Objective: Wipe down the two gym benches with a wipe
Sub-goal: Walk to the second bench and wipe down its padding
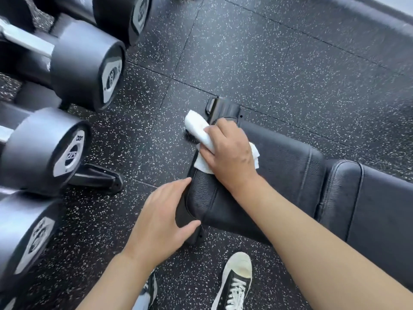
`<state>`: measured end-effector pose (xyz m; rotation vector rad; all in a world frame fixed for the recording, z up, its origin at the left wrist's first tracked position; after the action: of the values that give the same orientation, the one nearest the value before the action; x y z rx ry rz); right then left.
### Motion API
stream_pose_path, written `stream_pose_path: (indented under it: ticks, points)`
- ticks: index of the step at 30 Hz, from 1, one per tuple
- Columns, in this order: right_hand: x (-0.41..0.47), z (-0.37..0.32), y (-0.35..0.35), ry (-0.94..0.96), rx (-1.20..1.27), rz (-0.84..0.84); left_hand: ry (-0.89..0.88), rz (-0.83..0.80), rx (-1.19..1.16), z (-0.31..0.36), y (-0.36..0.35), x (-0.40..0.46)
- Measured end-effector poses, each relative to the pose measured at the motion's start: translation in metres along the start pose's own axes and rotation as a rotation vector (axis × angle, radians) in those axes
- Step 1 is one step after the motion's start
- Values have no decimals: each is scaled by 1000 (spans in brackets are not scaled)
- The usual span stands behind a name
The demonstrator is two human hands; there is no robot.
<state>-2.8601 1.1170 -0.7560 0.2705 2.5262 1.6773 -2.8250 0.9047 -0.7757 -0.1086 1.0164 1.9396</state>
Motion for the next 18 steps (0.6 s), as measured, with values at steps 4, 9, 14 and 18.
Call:
stream_pose_path:
  ticks: [4, 9, 14, 18]
  points:
    - [-74, -35, -17, 155, 67, -114, 8, 24, -62, -6, -2, -14]
    - [-63, -24, -8, 355, -47, -149, 22, 56, -84, 0, 1, -14]
    - [55, 44, 21, -47, -104, 32, 2, 72, -58, 13, 11, 8]
    - [44, 30, 12, -145, -86, 46, 25, 100, -104, 15, 14, 14]
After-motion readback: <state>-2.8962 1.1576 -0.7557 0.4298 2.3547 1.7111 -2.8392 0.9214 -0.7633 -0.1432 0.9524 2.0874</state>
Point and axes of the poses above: each hand's wrist, its own x-axis towards the middle knuckle, its own y-axis out of the back of the hand, z = x × y, the point moved 4 cm from there along x, towards the middle knuckle, and after that the axes turned 7 degrees about -z, right-handed, at the moved point
